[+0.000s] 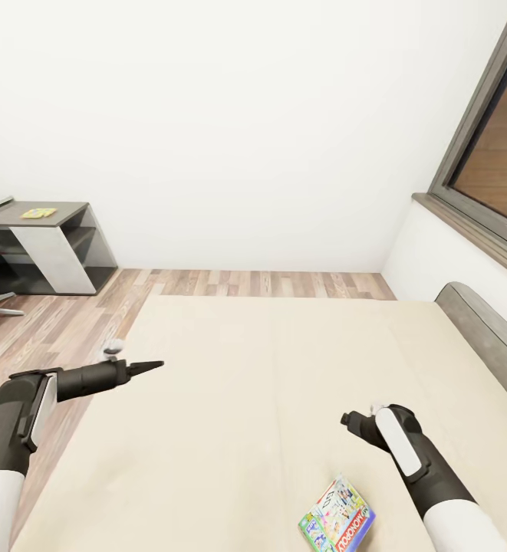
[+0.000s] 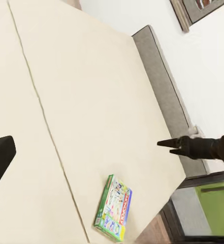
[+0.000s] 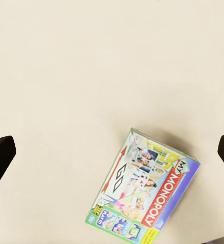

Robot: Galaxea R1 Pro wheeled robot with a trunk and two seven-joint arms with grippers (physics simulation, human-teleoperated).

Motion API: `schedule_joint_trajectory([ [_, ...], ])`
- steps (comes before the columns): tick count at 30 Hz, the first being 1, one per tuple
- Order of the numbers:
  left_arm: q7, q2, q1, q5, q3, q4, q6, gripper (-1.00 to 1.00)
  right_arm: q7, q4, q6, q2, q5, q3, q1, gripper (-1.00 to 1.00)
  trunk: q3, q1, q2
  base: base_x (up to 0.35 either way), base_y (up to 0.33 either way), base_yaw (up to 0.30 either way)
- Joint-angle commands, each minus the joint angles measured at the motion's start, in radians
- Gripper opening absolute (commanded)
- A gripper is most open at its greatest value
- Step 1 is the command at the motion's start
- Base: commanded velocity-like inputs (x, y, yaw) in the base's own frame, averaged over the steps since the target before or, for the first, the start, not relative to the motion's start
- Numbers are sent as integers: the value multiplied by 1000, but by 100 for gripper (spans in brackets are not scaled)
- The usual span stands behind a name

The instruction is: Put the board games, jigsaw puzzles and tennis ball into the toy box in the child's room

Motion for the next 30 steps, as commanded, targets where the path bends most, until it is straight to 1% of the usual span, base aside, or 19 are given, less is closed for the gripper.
schedule_joint_trajectory([
  [1, -40, 0, -1, -4, 1, 0, 12, 100, -9, -2, 2, -1, -11, 0, 0, 100, -2, 1, -2, 0, 0, 0],
  [2, -108, -1, -1, -7, 0, 0, 15, 100, -8, -4, 2, -2, -11, 1, 0, 100, -2, 1, -2, 0, 0, 0],
  [4, -168, -2, -1, -9, 0, 0, 17, 100, -8, -5, 3, -3, -11, 1, 2, 100, -2, 1, -2, 0, 0, 0],
  [5, -215, -2, -1, -10, 0, 0, 19, 100, -8, -6, 3, -3, -11, 1, 3, 100, -2, 1, -2, 0, 0, 0],
  [7, -263, -1, -1, -9, 1, 1, 26, 100, -8, -7, 4, -6, -11, 1, 4, 100, -2, 1, -2, 0, 0, 0],
  [9, -290, 0, -1, -6, 1, 1, 49, 100, -7, -8, 4, -7, -11, 1, 5, 100, -2, 1, -2, 0, 0, 0],
  [13, -305, -3, 5, -9, 0, 3, 76, 100, -6, -13, 7, -8, -11, 1, 6, 100, -2, 1, -2, 0, 0, 0],
  [19, -305, -3, 30, -6, 1, 12, 74, 100, -6, -58, 11, -8, -12, 3, 13, 100, -4, 1, -2, 0, 0, 0],
  [30, -305, 1, 36, -4, 8, 12, 73, 100, -7, -72, 12, -7, -12, 4, 14, 100, -20, 1, -2, 0, 0, 0],
])
